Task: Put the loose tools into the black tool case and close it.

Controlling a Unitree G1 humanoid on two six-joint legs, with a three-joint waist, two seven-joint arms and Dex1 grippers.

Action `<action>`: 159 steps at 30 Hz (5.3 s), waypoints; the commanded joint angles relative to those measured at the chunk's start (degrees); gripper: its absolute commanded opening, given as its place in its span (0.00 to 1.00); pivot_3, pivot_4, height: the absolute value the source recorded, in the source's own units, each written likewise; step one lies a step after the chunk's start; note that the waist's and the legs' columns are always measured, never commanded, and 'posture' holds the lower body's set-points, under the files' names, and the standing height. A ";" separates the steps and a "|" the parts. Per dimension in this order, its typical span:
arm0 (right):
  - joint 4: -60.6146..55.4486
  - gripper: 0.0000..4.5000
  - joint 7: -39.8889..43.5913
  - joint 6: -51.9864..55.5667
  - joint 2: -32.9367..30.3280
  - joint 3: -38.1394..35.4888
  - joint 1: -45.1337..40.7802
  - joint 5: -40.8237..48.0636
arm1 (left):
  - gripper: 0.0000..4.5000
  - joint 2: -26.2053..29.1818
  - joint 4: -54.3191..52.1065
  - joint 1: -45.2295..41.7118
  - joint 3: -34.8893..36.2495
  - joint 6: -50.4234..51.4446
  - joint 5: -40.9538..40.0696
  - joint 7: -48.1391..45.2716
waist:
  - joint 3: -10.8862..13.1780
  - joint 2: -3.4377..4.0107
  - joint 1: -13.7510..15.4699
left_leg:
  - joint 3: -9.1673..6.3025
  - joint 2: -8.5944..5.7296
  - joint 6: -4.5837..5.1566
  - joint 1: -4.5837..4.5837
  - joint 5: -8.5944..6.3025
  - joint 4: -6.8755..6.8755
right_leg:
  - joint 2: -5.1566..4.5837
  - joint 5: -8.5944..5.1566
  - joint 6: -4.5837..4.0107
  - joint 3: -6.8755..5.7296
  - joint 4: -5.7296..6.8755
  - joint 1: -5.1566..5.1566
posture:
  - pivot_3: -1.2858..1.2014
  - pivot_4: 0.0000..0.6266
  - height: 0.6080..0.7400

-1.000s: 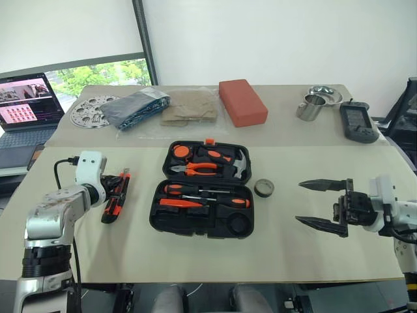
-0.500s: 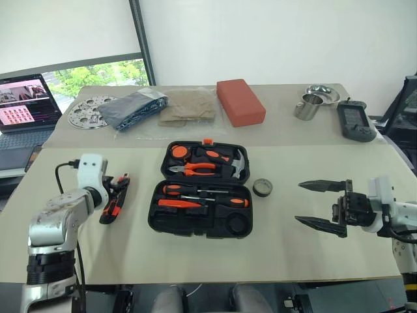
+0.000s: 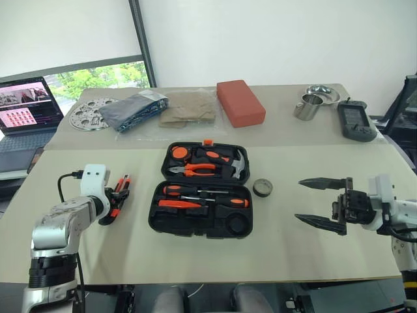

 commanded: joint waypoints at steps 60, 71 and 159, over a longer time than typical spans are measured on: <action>-5.99 1.00 -0.05 2.90 1.41 -4.62 6.74 4.71 | 0.33 5.34 11.82 -27.05 -35.05 -49.54 11.52 -62.97 | 0.03 0.02 0.00 | 0.30 0.08 0.09 -0.33 -0.02 0.18 | 0.33 -0.04 -0.01 0.05 -0.09 -0.06 | 0.52 0.24 1.00; -6.93 1.00 0.06 3.18 1.06 -4.48 7.69 5.10 | 0.33 7.82 0.23 -18.54 -37.84 -41.45 15.39 -58.79 | 0.04 0.01 0.05 | 0.28 0.07 0.09 -0.27 -0.02 0.26 | 0.36 -0.04 -0.01 0.16 0.01 -0.04 | 0.52 0.24 1.00; -6.14 1.00 0.27 1.87 1.24 -4.79 8.41 3.90 | 0.01 3.09 8.97 -11.31 -36.55 -57.26 11.49 -59.40 | -0.10 0.28 0.05 | -0.56 0.11 0.23 -0.57 -0.10 0.82 | 0.91 -0.20 -0.03 0.67 0.08 0.27 | 0.52 0.24 1.00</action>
